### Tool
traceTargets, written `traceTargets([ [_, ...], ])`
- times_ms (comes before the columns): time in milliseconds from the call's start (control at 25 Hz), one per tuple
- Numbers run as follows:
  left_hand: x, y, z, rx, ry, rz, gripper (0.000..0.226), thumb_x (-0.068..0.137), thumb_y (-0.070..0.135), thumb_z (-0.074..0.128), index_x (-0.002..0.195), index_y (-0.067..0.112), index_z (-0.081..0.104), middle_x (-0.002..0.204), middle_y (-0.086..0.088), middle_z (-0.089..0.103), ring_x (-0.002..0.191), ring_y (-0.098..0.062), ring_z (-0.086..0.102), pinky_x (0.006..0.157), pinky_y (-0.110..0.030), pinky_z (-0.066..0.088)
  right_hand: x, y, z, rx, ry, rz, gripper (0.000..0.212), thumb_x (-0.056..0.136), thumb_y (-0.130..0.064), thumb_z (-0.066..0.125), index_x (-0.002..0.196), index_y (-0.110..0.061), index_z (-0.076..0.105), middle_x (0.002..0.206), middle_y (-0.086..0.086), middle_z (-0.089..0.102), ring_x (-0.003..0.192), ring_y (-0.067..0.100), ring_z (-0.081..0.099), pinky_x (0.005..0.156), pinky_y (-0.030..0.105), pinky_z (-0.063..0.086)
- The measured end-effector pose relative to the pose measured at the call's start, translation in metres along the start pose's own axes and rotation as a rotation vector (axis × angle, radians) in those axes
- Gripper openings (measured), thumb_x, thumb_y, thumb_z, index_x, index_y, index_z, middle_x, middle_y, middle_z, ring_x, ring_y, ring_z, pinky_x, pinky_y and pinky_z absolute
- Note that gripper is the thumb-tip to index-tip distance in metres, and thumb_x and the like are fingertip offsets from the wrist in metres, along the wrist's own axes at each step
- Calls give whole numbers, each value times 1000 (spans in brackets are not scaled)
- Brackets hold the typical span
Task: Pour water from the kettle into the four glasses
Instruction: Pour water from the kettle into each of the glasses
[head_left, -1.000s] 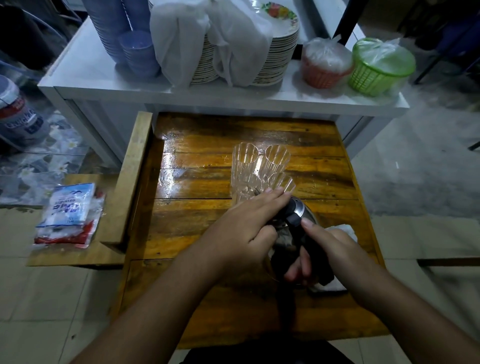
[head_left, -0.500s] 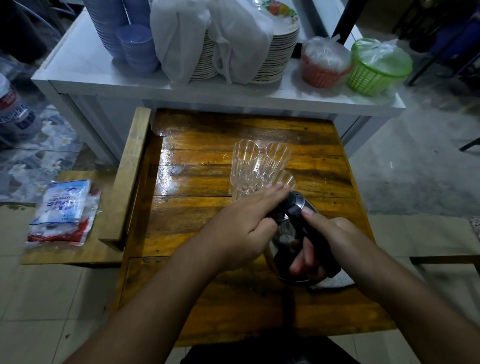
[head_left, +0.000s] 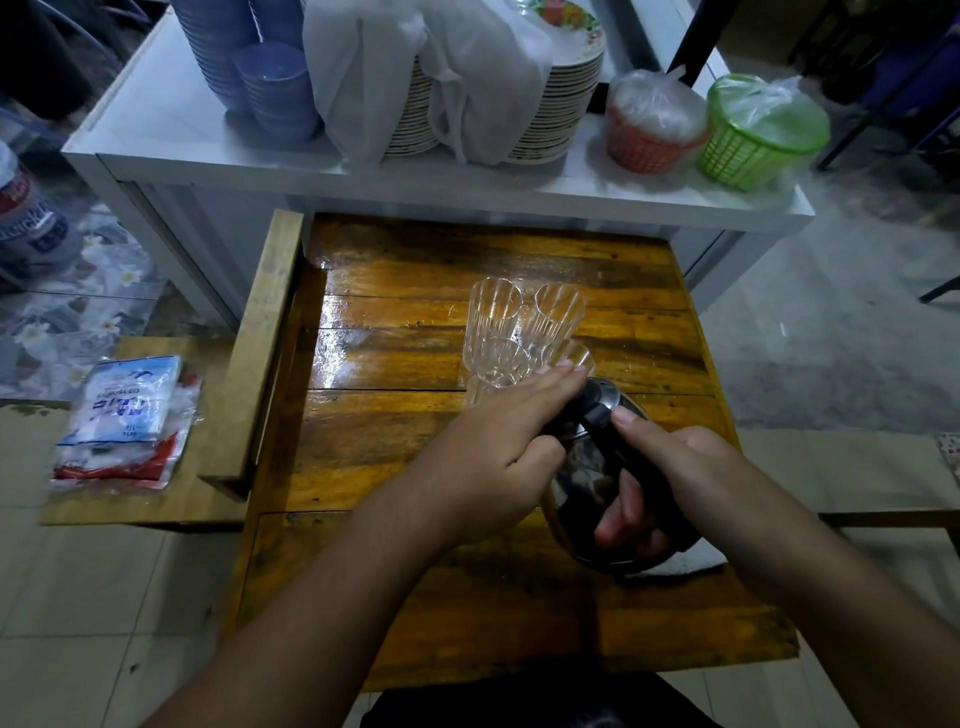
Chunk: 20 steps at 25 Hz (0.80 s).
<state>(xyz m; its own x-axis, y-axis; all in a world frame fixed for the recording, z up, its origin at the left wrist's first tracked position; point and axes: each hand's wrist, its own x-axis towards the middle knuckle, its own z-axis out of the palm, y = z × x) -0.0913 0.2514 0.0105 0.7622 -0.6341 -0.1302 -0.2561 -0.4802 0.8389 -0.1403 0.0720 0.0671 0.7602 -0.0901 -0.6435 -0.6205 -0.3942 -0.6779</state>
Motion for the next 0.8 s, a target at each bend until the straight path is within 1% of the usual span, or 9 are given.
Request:
traceTargets([
  [80, 0, 0, 1, -19, 6, 0, 67, 92, 26, 36, 158, 30, 22, 165, 12, 19, 148, 6, 11, 115, -14, 10, -1, -1, 0, -8, 4, 5, 75, 99, -55, 40, 51, -5, 65, 71, 15, 80, 52, 18, 69, 59, 29, 52],
  [200, -1, 0, 2, -50, 24, 1, 68, 91, 26, 36, 158, 30, 23, 165, 12, 20, 149, 4, 12, 120, -23, 14, -3, -3, 0, -21, 8, 4, 74, 99, -54, 40, 52, -4, 65, 70, 14, 80, 48, 13, 68, 56, 25, 50],
  [280, -1, 0, 2, -66, 29, 4, 68, 91, 25, 36, 158, 30, 23, 165, 12, 20, 150, 4, 12, 121, -26, 16, -3, -5, 0, -27, 14, -1, 73, 99, -54, 40, 51, -5, 65, 70, 13, 80, 47, 13, 67, 55, 24, 50],
  [600, -3, 2, 2, -95, 39, 5, 68, 91, 24, 36, 157, 31, 23, 165, 13, 19, 149, 7, 10, 118, -19, 13, -5, -8, 0, -57, 41, -8, 74, 98, -56, 41, 48, -7, 65, 69, 13, 80, 49, 18, 68, 60, 29, 55],
  [720, -3, 2, 3, -105, 37, 12, 68, 91, 24, 36, 158, 30, 23, 165, 13, 19, 149, 7, 11, 120, -21, 14, -6, -8, -1, -64, 46, 2, 74, 96, -57, 42, 49, -7, 66, 70, 12, 80, 54, 24, 69, 64, 32, 57],
  [800, -3, 3, 3, -103, 35, 12, 68, 91, 24, 36, 158, 30, 23, 165, 13, 19, 149, 7, 11, 119, -20, 13, -7, -8, -2, -72, 47, 3, 73, 96, -57, 42, 51, -6, 67, 70, 13, 80, 56, 27, 69, 66, 34, 57],
])
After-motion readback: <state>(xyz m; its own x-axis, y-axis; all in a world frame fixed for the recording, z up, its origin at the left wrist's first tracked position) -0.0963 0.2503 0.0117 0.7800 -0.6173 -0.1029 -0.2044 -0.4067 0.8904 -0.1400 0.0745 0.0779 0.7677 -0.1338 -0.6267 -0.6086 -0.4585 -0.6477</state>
